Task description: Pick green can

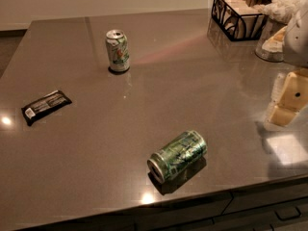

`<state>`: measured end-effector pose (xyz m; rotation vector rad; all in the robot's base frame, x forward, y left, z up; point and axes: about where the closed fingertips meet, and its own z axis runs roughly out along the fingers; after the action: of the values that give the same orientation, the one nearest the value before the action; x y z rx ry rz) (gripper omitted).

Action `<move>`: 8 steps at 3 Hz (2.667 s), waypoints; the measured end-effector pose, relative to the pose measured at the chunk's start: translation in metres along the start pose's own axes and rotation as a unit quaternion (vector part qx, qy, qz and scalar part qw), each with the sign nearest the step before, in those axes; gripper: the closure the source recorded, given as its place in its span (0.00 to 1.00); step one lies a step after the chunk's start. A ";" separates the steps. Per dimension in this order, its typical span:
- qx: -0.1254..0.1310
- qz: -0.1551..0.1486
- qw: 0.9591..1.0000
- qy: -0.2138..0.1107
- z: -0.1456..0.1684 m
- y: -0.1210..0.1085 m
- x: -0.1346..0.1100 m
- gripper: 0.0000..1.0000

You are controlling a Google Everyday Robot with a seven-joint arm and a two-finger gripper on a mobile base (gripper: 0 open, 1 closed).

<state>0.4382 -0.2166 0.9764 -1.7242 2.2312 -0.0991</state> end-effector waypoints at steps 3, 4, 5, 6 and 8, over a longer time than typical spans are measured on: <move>-0.051 -0.113 0.992 -0.019 0.028 0.036 -0.054 0.00; -0.072 -0.186 0.980 -0.025 0.054 0.064 -0.088 0.00; -0.093 -0.271 0.958 -0.026 0.091 0.101 -0.125 0.00; -0.102 -0.312 0.945 -0.015 0.112 0.118 -0.131 0.00; -0.115 -0.342 0.933 0.005 0.132 0.128 -0.134 0.41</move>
Offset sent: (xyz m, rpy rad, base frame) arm -0.0150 0.0590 -0.0241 0.0012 0.0962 0.2452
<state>0.3875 -0.0363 0.8477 -2.5595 1.5913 0.0005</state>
